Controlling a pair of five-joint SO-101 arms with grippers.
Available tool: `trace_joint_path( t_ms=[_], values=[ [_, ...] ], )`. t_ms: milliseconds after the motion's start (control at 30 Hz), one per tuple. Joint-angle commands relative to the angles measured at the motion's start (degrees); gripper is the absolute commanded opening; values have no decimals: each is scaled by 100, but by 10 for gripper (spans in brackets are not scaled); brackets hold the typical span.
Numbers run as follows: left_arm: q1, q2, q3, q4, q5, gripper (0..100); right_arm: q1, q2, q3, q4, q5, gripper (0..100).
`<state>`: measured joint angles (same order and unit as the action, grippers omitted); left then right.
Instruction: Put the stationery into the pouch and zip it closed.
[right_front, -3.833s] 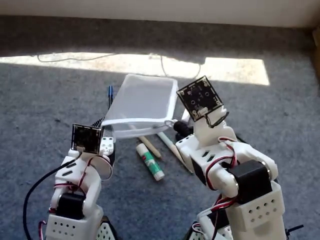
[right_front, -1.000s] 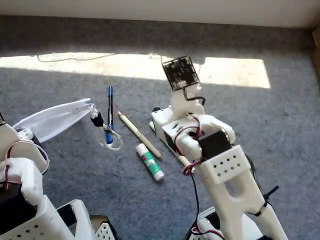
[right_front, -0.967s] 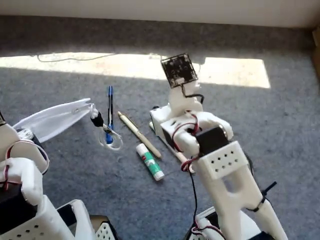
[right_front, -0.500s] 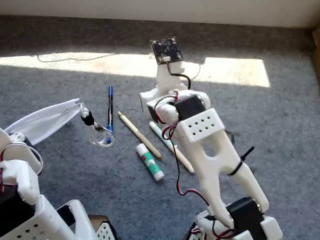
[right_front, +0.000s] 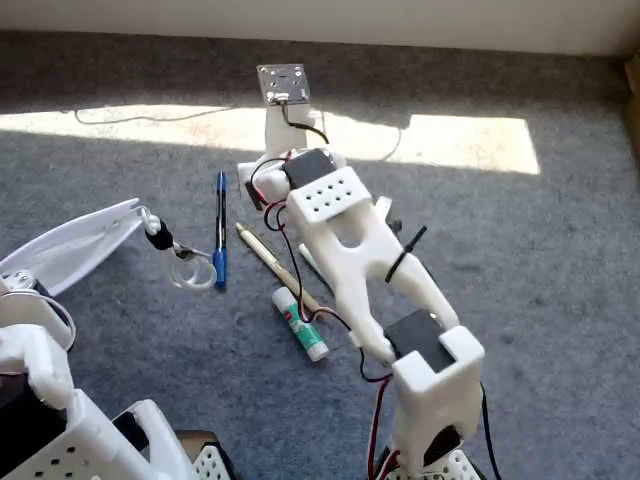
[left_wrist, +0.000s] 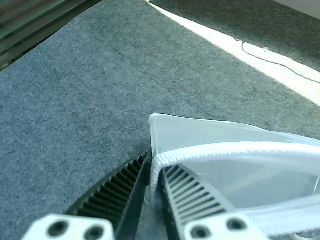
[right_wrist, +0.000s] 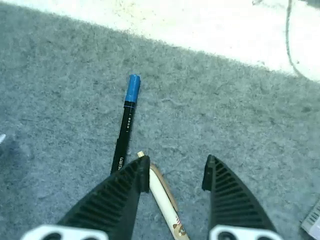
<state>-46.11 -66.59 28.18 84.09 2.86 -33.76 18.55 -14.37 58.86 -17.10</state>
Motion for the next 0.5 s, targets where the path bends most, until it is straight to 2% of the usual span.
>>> trace_joint_path(
  t_ms=[0, 467],
  values=[
    [-75, 31, -207, 18, -35, 11, -180, 426, -866, -154, -62, 170],
    [-75, 22, -66, -26, -35, 11, -831, 2255, -2826, -136, -70, 171]
  ],
)
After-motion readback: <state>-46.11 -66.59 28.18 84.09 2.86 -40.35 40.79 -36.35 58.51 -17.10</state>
